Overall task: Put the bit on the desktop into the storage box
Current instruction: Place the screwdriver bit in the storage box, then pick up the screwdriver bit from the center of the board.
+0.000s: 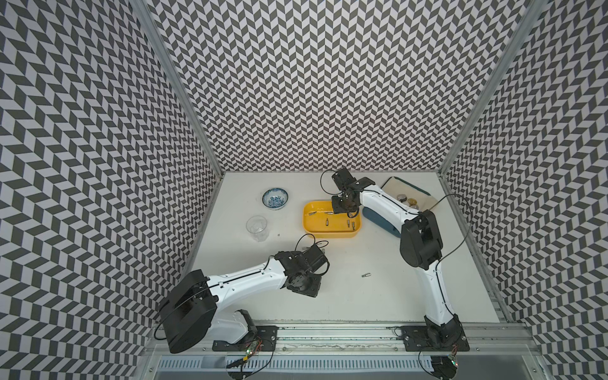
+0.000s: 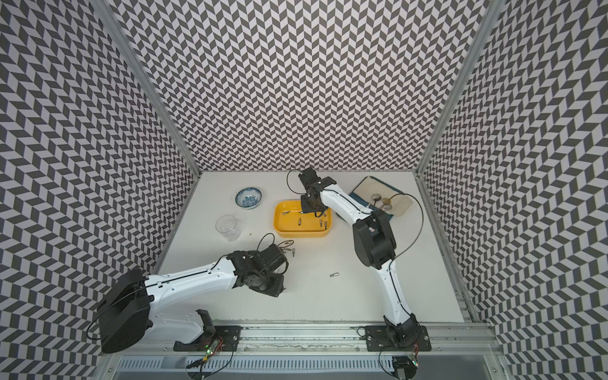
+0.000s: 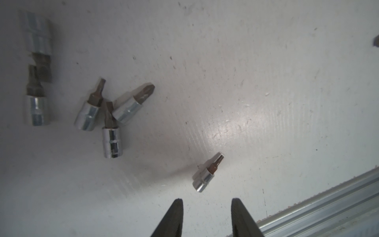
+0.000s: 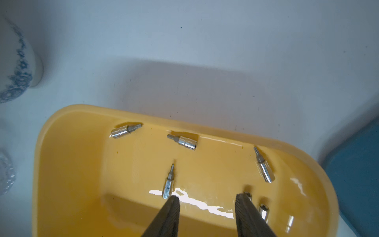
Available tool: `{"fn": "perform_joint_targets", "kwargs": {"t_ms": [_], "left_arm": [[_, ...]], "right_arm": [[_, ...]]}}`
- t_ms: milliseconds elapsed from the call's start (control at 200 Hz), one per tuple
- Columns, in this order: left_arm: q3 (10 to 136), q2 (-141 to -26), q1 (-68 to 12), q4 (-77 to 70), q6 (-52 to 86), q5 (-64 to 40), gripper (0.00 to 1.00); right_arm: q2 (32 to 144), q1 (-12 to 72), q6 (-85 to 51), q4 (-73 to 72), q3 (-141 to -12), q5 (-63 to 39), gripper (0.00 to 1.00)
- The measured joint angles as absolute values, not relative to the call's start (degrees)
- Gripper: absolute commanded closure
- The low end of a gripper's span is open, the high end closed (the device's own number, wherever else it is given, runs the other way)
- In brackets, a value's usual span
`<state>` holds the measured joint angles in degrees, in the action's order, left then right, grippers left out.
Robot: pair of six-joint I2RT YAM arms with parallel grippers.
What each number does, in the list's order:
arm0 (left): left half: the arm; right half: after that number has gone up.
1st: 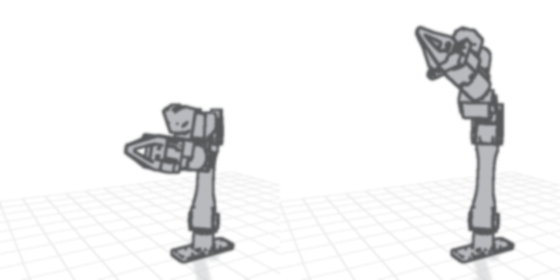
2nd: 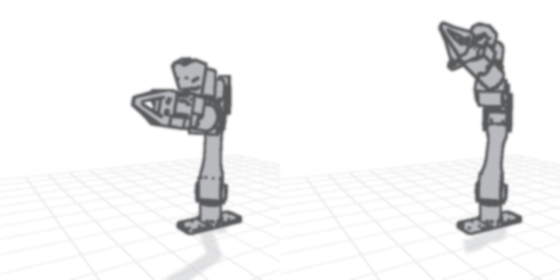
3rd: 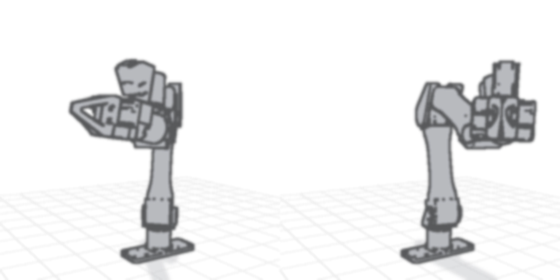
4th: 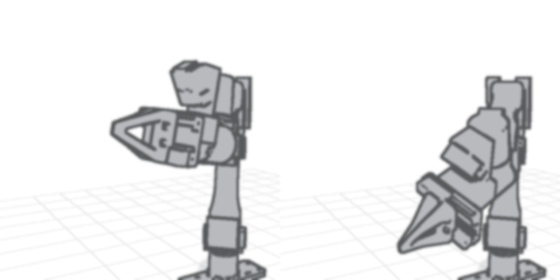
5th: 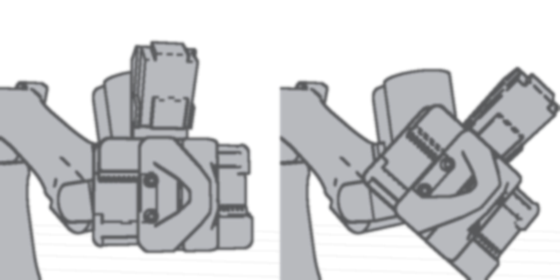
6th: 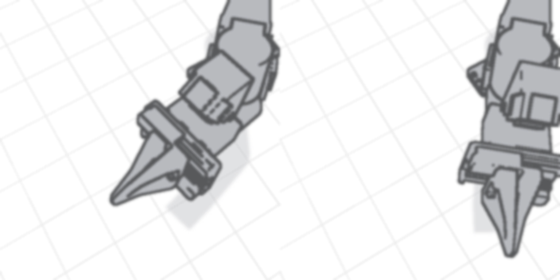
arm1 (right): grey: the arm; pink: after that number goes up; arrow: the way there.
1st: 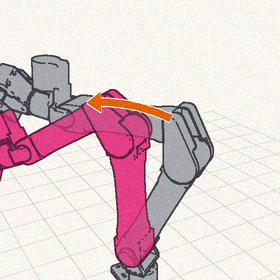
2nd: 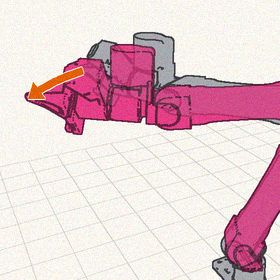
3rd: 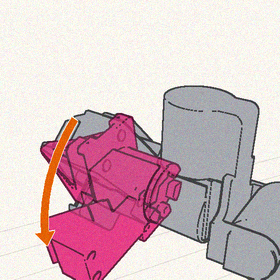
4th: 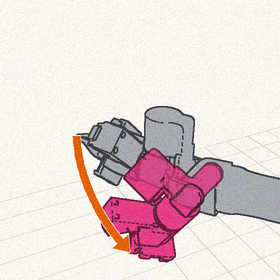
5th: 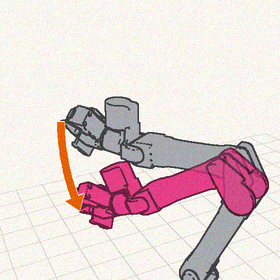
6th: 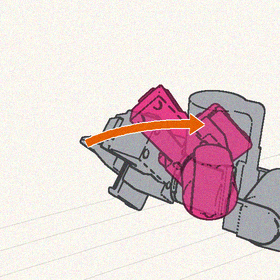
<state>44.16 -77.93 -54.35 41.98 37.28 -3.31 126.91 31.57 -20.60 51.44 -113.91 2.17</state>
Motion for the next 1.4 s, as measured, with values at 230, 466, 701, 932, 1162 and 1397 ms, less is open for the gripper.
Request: {"fn": "perform_joint_targets", "kwargs": {"t_ms": [230, 466, 701, 932, 1162, 1397], "left_arm": [[43.9, -81.2, -54.4, 40.4, 37.0, -3.3, 0.57], [43.2, -81.5, -54.5, 39.7, 36.9, -3.2, 0.58], [43.2, -83.7, -54.8, 39.2, 36.9, -3.1, 0.6], [43.2, -84.2, -54.8, 38.9, 37.0, -3.1, 0.64], [43.2, -84.5, -54.8, 38.8, 36.9, -3.0, 0.72], [44.2, -85.7, -54.8, 38.8, 37.0, -2.6, 0.78]], "right_arm": [[115.2, 31.6, -21.3, 52.3, -107.7, 2.8, 0.5], [109.6, 31.6, -22.1, 52.3, -104.0, 3.2, 0.5], [106.8, 31.6, -22.6, 52.6, -98.8, 3.2, 0.5], [98.2, 31.9, -23.9, 52.4, -90.0, 3.2, 0.5], [87.2, 33.4, -27.2, 51.2, -75.4, 2.6, 0.5], [78.7, 35.5, -31.1, 50.6, -64.7, 1.6, 0.5]]}}
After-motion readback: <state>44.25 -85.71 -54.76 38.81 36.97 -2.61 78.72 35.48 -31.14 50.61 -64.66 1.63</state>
